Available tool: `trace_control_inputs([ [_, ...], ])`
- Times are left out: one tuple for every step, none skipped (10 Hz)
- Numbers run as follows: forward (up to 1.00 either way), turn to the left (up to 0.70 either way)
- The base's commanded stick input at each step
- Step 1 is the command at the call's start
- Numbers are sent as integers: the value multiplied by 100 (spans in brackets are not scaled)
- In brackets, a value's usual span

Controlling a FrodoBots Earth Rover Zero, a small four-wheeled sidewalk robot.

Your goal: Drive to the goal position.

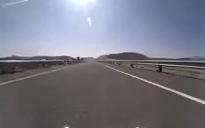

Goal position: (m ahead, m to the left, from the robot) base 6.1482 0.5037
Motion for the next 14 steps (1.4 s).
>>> trace_control_inputs([
  [70,0],
  [70,0],
  [70,0],
  [70,0],
  [70,0],
  [70,0],
  [70,0],
  [70,0],
  [70,0],
  [70,0],
  [70,0],
  [70,0],
  [70,0],
  [70,0],
])
